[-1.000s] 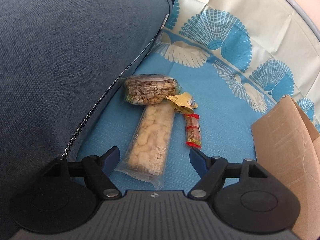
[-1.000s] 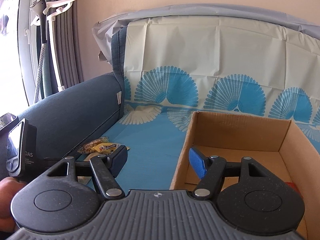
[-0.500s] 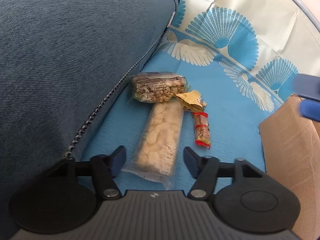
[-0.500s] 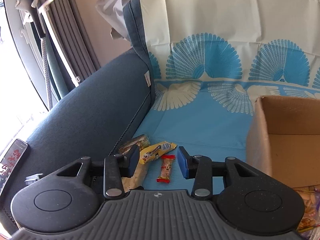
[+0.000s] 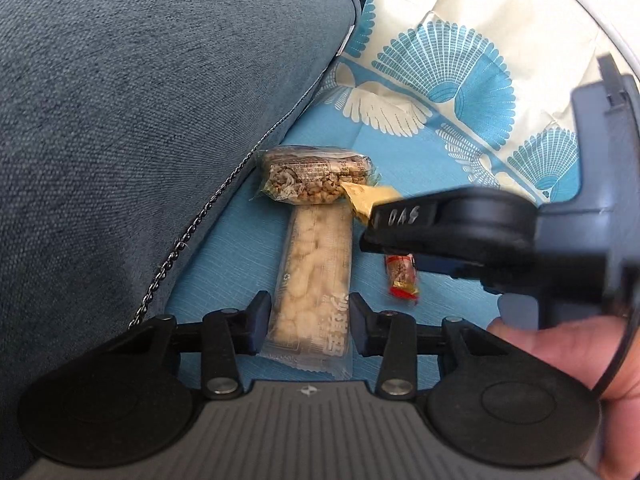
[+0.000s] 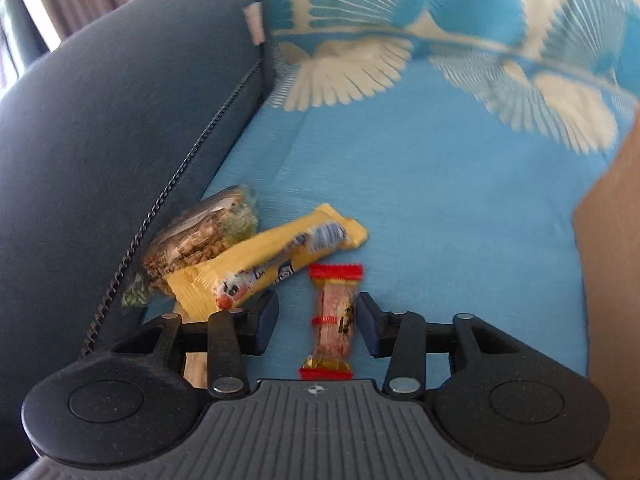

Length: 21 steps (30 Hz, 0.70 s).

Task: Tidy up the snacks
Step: 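Move the left tool to the puffed rice bar while the right tool grasps the red candy, then close the left tool on the puffed rice bar while the right tool holds the red candy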

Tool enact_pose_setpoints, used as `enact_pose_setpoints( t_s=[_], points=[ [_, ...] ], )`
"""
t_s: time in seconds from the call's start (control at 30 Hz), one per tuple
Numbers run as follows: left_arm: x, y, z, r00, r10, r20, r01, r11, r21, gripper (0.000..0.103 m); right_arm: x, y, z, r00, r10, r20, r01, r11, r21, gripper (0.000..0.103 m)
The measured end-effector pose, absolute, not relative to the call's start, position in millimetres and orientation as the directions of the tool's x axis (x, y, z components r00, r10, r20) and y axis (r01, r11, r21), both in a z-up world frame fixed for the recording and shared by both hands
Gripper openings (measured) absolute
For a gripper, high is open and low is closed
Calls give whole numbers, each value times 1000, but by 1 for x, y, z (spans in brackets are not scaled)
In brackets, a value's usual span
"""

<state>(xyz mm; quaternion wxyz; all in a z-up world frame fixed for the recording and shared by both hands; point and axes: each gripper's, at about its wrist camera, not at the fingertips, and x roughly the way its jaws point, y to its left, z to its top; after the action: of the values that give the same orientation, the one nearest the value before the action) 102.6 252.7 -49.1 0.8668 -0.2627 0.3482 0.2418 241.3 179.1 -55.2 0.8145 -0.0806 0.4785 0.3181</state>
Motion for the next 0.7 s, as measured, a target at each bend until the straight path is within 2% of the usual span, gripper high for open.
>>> enact_pose_setpoints(
  t_s=[0.03,0.07,0.33,0.7],
  points=[
    [103,253,-49,641,236,-731,-601,746,-286,45,239,180,-55,357,431,-829,-609,780,143,22],
    [103,253,-49,641,234,-731,-600,746,-287,45,237,178,-54,362,428,-828,-614,778,133,19],
    [100,254,-47,649,204,-733,-584,751,-309,43,216,125,-23,344,470,-812,-593,780,200,17],
    [80,252,-33,648,93,-756,-533,764,-363,42,99,35,36,310,586,-748,-674,691,262,17]
  ],
)
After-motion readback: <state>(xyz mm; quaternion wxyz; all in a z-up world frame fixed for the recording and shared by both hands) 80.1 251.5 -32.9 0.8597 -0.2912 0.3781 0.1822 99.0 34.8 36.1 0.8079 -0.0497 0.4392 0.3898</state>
